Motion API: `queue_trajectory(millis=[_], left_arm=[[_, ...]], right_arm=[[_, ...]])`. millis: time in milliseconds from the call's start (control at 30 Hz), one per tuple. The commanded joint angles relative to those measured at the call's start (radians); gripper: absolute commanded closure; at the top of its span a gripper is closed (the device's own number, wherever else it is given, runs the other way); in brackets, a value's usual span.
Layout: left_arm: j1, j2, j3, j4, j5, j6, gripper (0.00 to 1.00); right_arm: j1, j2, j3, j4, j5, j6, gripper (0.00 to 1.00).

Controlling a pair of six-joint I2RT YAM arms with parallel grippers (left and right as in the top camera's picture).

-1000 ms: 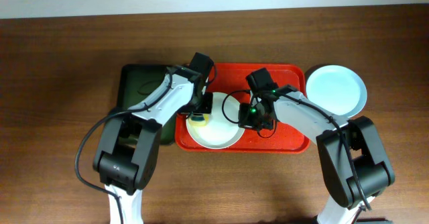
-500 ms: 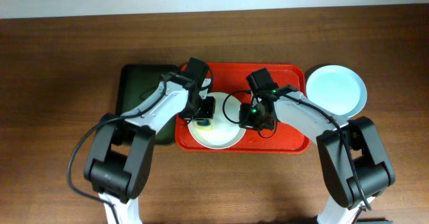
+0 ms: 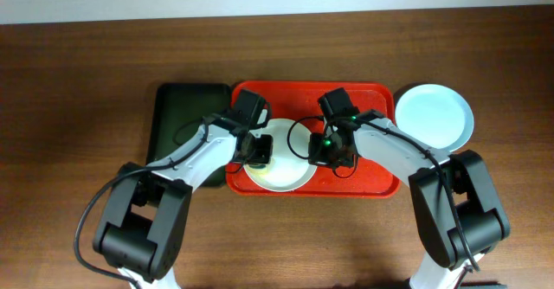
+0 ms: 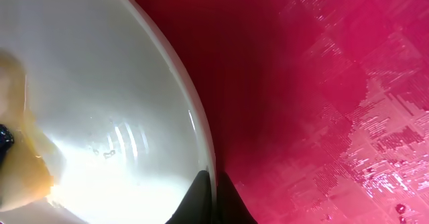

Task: Clean dirty plates on tray and stack at the side
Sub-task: 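Scrub the white plate with the sponge while the right gripper holds it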

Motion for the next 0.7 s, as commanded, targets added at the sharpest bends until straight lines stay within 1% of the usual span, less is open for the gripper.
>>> queue_trajectory(millis=[0,167,467,600,667], left_arm=[[0.001,0.005,-0.039,0.017,-0.016,-0.043,1.0],[-0.007,0.005,-0.045,0.017,0.1,-0.045,1.0],[-0.008,0.014,-0.047,0.03,0.105,-0.063,1.0],[-0.008,0.073,-0.047,0.048,0.106,-0.071,1.0],[-0.009,0.12,-0.047,0.05,0.126,-0.097,1.0]], right_arm=[[0.012,0.023,-0.018,-0.004,0.014,-0.01,0.96],[0.012,0.023,-0.018,-0.004,0.014,-0.01,0.96],[0.012,0.023,-0.018,-0.004,0.014,-0.01,0.96],[0.012,0.023,-0.019,-0.004,0.014,-0.01,0.96],[0.012,0.023,-0.019,-0.004,0.014,-0.01,0.96]])
